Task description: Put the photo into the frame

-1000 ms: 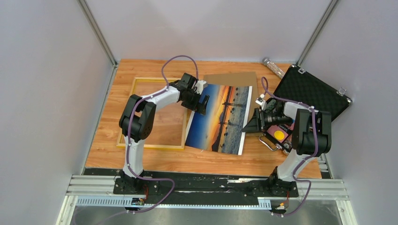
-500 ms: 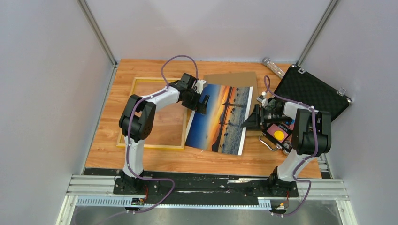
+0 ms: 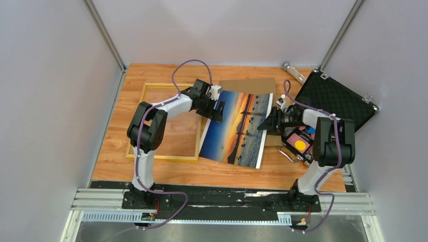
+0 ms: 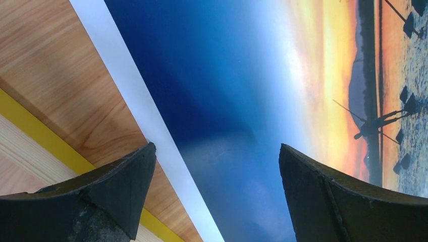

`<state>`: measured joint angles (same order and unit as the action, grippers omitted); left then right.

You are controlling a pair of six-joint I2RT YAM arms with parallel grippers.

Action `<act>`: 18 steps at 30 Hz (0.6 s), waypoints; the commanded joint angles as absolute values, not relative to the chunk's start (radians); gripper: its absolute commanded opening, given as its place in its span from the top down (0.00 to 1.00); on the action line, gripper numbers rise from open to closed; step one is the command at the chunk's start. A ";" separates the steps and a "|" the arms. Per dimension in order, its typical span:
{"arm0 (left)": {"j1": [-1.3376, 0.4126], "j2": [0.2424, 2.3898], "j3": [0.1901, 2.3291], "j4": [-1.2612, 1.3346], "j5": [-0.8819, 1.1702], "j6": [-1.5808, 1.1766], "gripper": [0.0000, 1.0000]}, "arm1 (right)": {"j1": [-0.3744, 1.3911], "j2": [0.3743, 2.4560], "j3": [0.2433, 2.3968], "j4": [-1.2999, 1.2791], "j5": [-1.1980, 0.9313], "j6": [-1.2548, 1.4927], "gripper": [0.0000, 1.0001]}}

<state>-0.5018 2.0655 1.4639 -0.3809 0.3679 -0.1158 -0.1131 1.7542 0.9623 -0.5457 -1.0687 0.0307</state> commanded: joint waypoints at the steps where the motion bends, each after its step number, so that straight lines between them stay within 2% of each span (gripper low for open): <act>1: -0.507 2.072 1.412 -0.393 0.409 -0.151 0.00 | -0.095 1.743 1.011 -0.424 -1.025 0.138 0.43; 9: -0.508 2.071 1.396 -0.373 0.450 -0.164 0.00 | -0.062 1.806 1.072 -0.388 -1.007 0.176 0.49; 18: -0.506 2.056 1.393 -0.368 0.451 -0.164 0.00 | -0.058 1.842 1.101 -0.358 -0.995 0.193 0.75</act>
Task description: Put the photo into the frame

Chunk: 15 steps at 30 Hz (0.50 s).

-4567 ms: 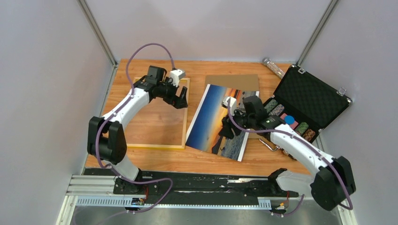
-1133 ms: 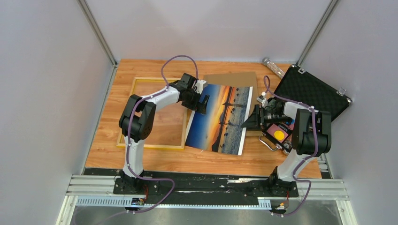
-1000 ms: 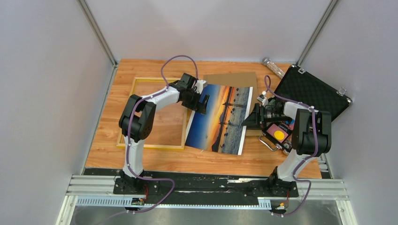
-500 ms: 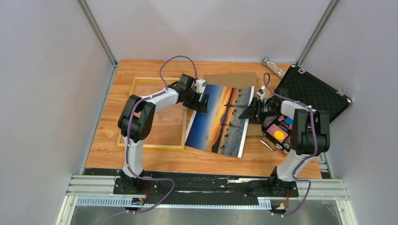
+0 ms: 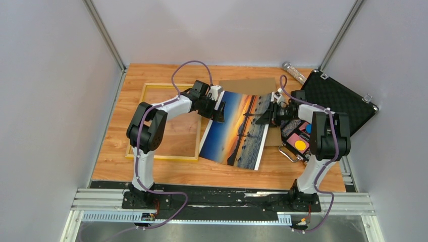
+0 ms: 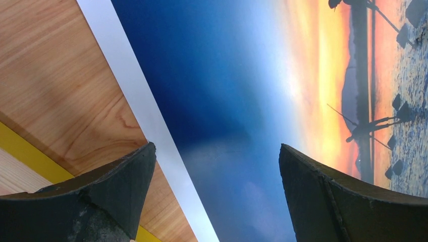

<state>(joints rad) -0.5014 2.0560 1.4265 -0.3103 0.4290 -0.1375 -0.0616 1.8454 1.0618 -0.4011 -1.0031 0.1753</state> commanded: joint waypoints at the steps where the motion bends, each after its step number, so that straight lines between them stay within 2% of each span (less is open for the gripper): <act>1: -0.506 2.053 1.395 -0.369 0.450 -0.164 0.00 | -0.058 1.838 1.103 -0.356 -0.987 0.192 0.78; 7: -0.506 2.031 1.412 -0.388 0.445 -0.153 0.00 | -0.059 1.790 1.119 -0.353 -0.925 0.196 1.00; 15: -0.479 1.960 1.464 -0.437 0.426 -0.110 0.00 | -0.061 1.683 1.142 -0.348 -0.847 0.198 1.00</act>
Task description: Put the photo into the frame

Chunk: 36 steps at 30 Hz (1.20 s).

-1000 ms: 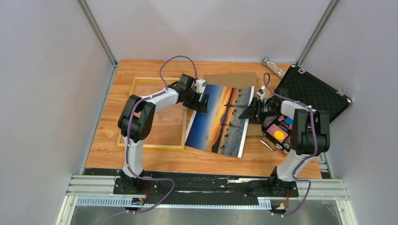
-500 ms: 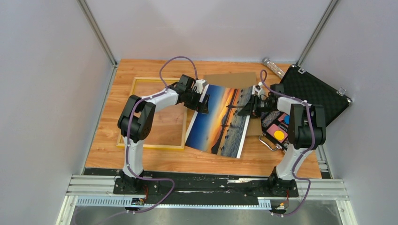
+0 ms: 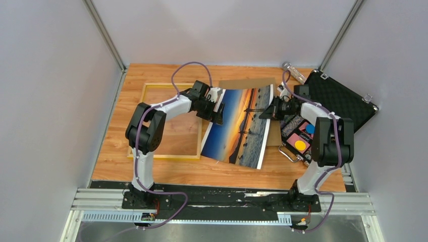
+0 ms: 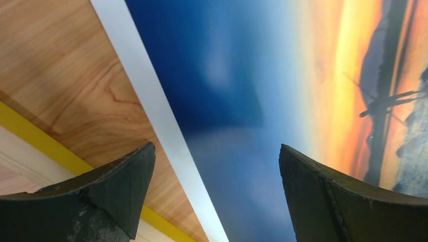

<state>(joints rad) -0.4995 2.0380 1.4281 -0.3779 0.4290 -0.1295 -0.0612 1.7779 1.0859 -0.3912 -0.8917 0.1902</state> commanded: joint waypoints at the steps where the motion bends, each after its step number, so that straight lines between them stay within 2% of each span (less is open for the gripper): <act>1: -0.473 1.954 1.470 -0.440 0.427 -0.109 0.00 | -0.061 1.669 1.145 -0.346 -0.842 0.198 1.00; 16: -0.403 1.905 1.451 -0.438 0.489 -0.097 0.00 | -0.062 1.593 1.131 -0.284 -0.842 0.240 1.00; 25: -0.405 1.921 1.444 -0.382 0.635 -0.117 0.00 | -0.061 1.533 1.110 -0.283 -0.823 0.240 1.00; 36: -0.469 2.053 1.489 -0.427 0.546 -0.142 0.00 | -0.061 1.485 1.080 -0.284 -0.809 0.236 1.00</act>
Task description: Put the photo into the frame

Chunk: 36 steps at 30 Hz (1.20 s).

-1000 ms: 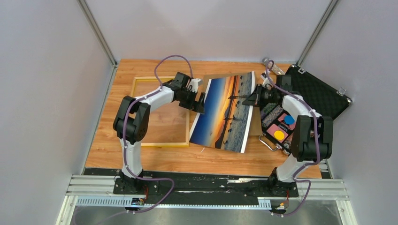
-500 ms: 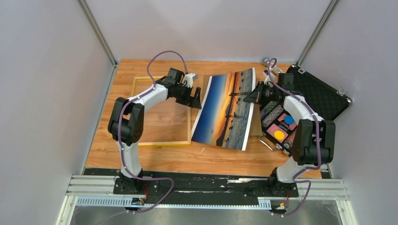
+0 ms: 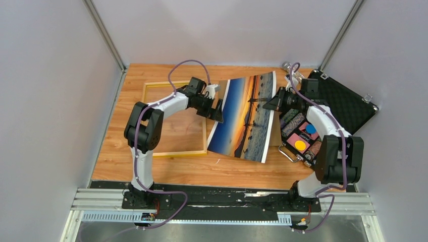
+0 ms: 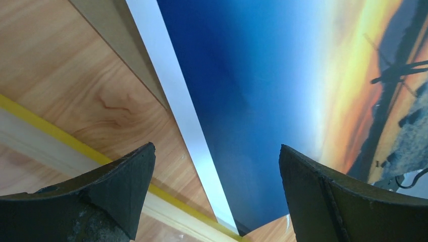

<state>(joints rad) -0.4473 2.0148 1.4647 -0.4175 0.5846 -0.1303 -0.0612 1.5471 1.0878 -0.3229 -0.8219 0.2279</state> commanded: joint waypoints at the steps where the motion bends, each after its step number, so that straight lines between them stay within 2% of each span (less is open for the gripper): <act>1: -0.470 2.056 1.485 -0.431 0.539 -0.143 0.00 | -0.061 1.478 1.078 -0.284 -0.805 0.236 1.00; 14: -0.471 2.003 1.420 -0.563 0.327 -0.060 0.00 | -0.067 1.398 1.049 -0.289 -0.750 0.211 1.00; 21: -0.470 1.964 1.391 -0.576 0.318 -0.027 0.00 | -0.067 1.382 1.043 -0.289 -0.738 0.203 1.00; 29: -0.450 1.906 1.427 -0.534 0.554 -0.013 0.00 | -0.081 1.362 1.061 -0.282 -0.909 0.211 1.00; 36: -0.299 1.888 1.474 -0.366 0.758 -0.186 0.00 | -0.080 1.294 1.097 -0.268 -1.035 0.221 1.00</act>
